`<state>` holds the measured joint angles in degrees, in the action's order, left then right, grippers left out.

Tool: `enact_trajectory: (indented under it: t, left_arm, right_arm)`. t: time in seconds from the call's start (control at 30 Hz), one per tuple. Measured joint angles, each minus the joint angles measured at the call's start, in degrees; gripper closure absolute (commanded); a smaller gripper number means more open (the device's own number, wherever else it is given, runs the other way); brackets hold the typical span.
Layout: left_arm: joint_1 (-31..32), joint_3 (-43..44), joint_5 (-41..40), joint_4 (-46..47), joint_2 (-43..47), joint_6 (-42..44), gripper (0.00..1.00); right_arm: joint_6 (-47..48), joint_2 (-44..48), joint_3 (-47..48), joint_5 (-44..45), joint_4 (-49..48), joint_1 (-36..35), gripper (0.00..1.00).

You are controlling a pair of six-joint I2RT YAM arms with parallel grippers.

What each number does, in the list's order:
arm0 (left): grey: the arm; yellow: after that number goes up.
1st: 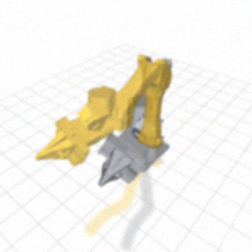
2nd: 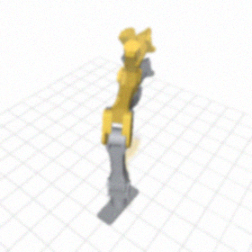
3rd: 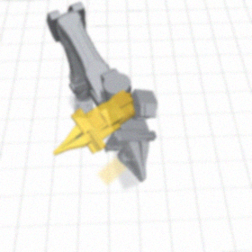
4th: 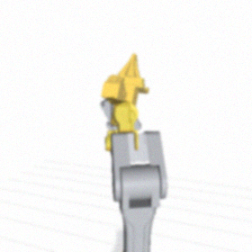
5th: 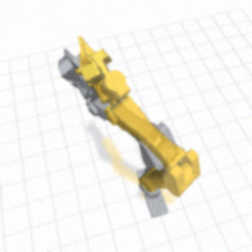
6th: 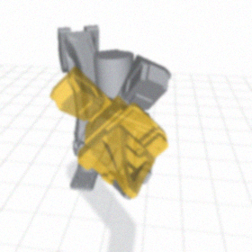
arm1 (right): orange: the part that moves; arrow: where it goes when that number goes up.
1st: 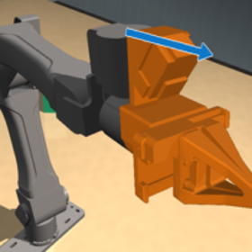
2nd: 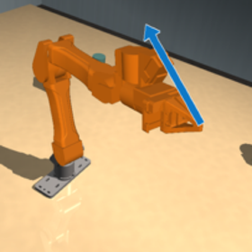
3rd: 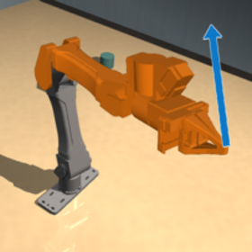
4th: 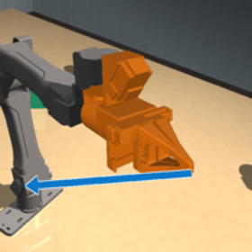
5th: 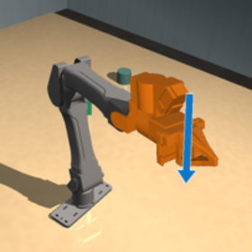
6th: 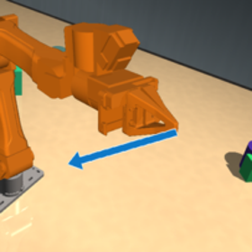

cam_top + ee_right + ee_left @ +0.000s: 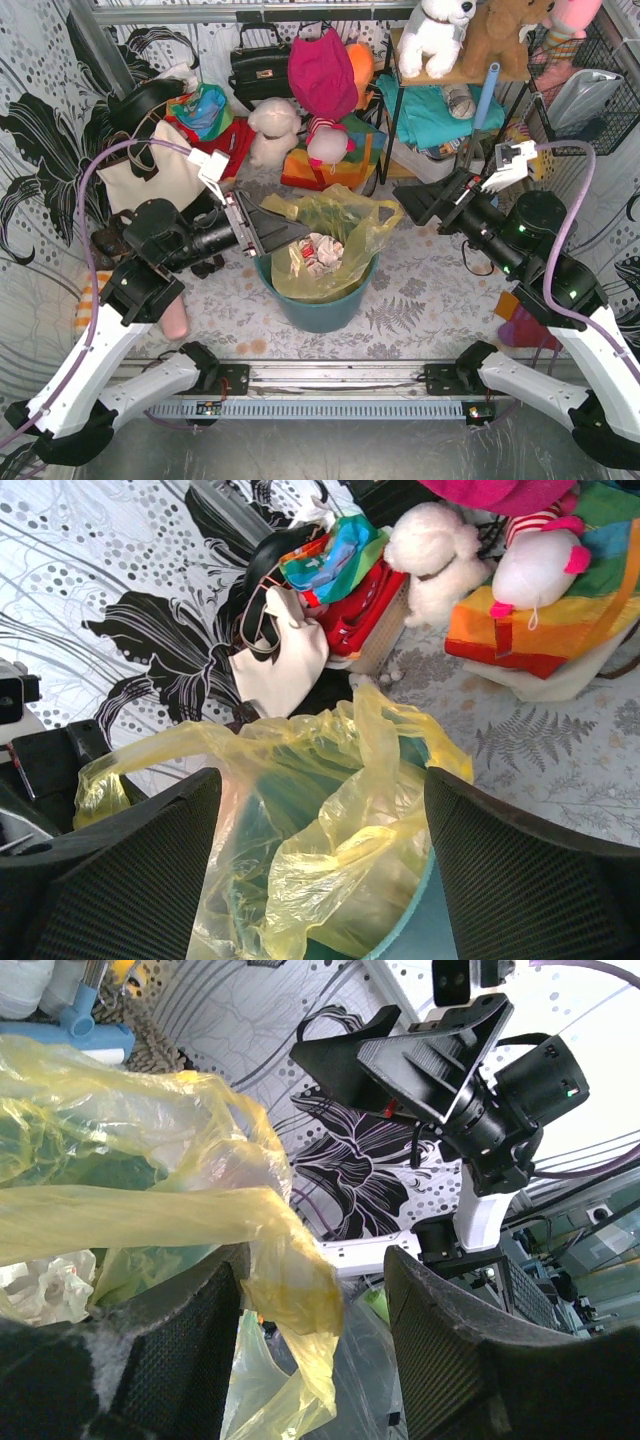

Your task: Tie the trash bag

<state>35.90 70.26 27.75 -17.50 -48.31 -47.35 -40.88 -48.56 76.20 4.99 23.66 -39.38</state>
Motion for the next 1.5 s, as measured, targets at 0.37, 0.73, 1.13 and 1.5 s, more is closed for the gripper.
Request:
enact_trajectory:
  t: [0.37,0.73,1.13,1.5]
  left_arm:
    - [0.00,-2.60,1.44,1.51,-0.35,-1.49,0.37]
    - [0.00,-2.89,1.42,1.88,-0.15,-1.66,0.37]
    - [0.00,-3.08,1.42,2.21,-0.15,-1.66,0.37]
    - [0.00,-3.56,1.42,2.47,-0.39,-1.66,0.37]
  right_arm:
    - [-8.04,0.83,-11.37,-2.75,-1.38,0.00,0.13]
    - [-17.25,-0.68,-18.43,-9.51,-17.27,0.00,0.18]
    - [-17.55,3.78,-17.70,-6.34,-20.17,0.00,0.18]
    - [-17.51,8.57,-14.60,0.24,-0.17,0.00,0.14]
